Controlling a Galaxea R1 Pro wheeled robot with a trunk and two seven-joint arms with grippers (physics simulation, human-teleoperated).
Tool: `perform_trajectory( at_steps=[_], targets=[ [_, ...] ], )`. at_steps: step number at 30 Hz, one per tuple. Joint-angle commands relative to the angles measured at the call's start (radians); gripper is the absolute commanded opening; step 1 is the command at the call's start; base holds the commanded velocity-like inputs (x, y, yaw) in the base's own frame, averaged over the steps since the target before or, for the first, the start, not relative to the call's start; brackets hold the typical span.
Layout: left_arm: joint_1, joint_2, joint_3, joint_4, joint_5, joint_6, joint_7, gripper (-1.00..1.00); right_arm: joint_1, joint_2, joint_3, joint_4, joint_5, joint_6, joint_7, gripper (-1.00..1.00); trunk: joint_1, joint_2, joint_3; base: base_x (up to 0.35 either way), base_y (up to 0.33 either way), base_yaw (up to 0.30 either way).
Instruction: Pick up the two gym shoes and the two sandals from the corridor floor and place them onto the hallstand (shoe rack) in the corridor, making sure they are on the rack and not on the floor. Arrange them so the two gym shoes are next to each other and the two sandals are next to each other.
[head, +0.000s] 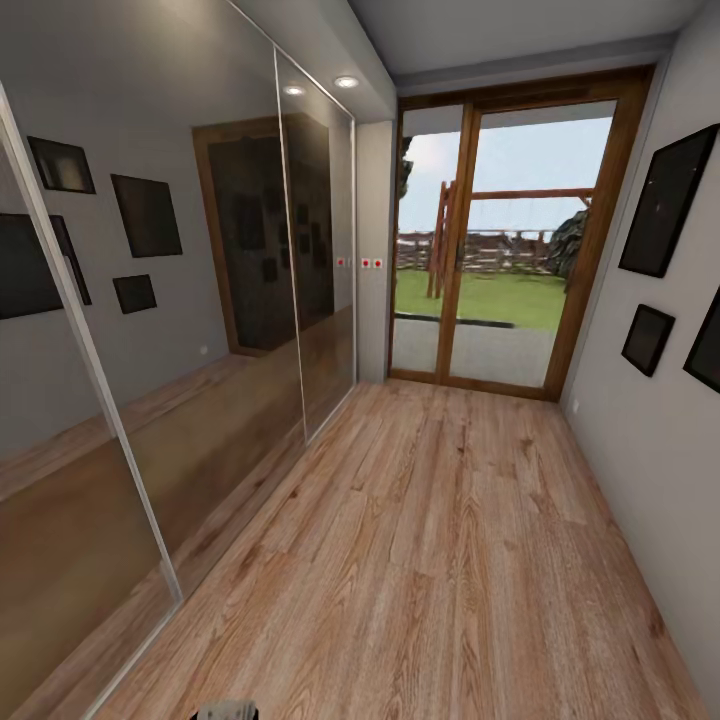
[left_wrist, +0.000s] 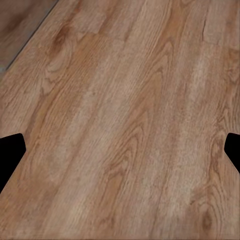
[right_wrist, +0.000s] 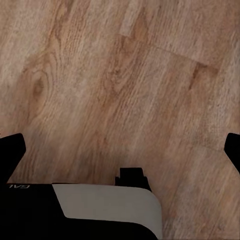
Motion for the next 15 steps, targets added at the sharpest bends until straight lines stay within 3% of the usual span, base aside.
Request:
perform_trajectory(
  at_steps=[1, 9, 15],
  targets=[
    [-0.001, 0.000, 0.001, 0.002, 0.000, -0.004, 0.000, 1.00, 0.000, 0.000, -0.001, 0.001, 0.000, -0.001, 0.000, 1.00, 0.000, -0.001, -0.001, 0.000, 0.000, 0.000],
    [-0.001, 0.000, 0.001, 0.003, 0.000, -0.005, 0.001, 1.00, 0.000, 0.001, -0.003, 0.002, -0.003, -0.003, -0.003, 1.00, 0.000, -0.001, -0.001, 0.000, 0.000, 0.019],
    [-0.001, 0.000, 0.001, 0.004, 0.000, -0.006, 0.002, 1.00, 0.000, 0.000, -0.004, 0.000, -0.004, -0.004, -0.005, 1.00, 0.000, -0.001, -0.001, 0.000, -0.006, 0.195]
  ],
)
